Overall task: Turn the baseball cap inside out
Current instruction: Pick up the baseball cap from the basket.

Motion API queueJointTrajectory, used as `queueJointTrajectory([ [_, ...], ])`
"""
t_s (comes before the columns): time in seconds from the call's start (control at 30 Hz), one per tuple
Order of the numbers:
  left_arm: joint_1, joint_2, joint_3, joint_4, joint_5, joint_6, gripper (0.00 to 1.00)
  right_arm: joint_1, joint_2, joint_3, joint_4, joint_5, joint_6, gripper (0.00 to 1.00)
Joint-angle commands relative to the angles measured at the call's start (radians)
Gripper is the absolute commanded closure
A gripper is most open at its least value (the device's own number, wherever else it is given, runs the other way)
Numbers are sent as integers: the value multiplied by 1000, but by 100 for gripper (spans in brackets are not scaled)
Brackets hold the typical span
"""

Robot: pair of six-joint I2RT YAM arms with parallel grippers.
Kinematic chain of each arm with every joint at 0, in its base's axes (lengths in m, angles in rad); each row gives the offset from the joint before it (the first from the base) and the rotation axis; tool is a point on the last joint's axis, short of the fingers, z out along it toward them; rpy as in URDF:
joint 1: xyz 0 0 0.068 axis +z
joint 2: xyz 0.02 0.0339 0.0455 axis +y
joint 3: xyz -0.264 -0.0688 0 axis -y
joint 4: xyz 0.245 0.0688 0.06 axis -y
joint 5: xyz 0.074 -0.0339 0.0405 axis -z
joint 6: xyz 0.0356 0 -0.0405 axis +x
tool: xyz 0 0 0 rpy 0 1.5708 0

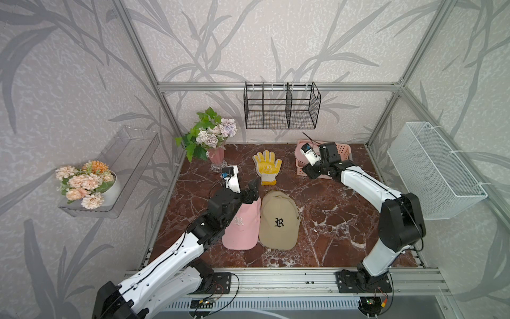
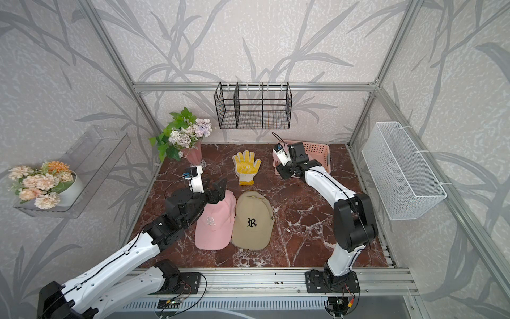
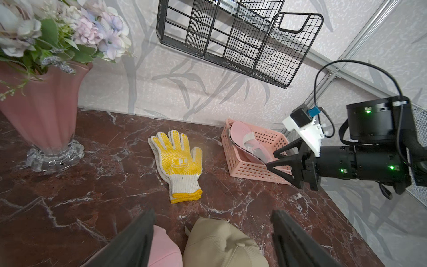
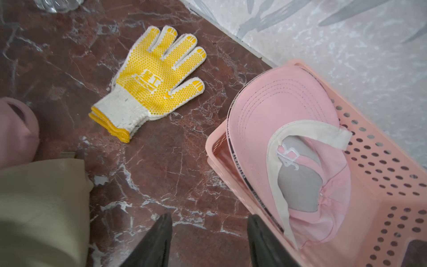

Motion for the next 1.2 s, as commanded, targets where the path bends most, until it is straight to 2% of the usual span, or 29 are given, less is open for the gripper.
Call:
queueJointTrajectory([
  [0.0, 11, 3, -13, 4, 35, -13, 17, -9, 51, 60, -23, 27, -71, 48],
  [0.23, 19, 3, -15, 3, 45, -12, 17, -12, 159, 136, -27, 47, -83, 55],
  [0.57, 20, 1, -19, 3, 44, -14, 17, -14, 220, 127, 98, 120, -97, 84],
  [0.8, 20, -3, -21, 3, 45, -11, 17, -13, 196, 96, 173, 167, -137, 99],
  [0.9, 20, -4, -23, 3, 45, -12, 17, -14, 176, 98, 153, 122, -141, 96],
  [0.97, 20, -3, -23, 2, 45, -11, 17, -13, 165, 107, 115, 58, -145, 85],
  [1.07, 21, -3, -23, 3, 44, -10, 17, -12, 158, 117, 90, 35, -142, 68],
  [1.17, 21, -1, -26, 8, 46, -12, 17, -8, 162, 120, 88, 54, -143, 60],
])
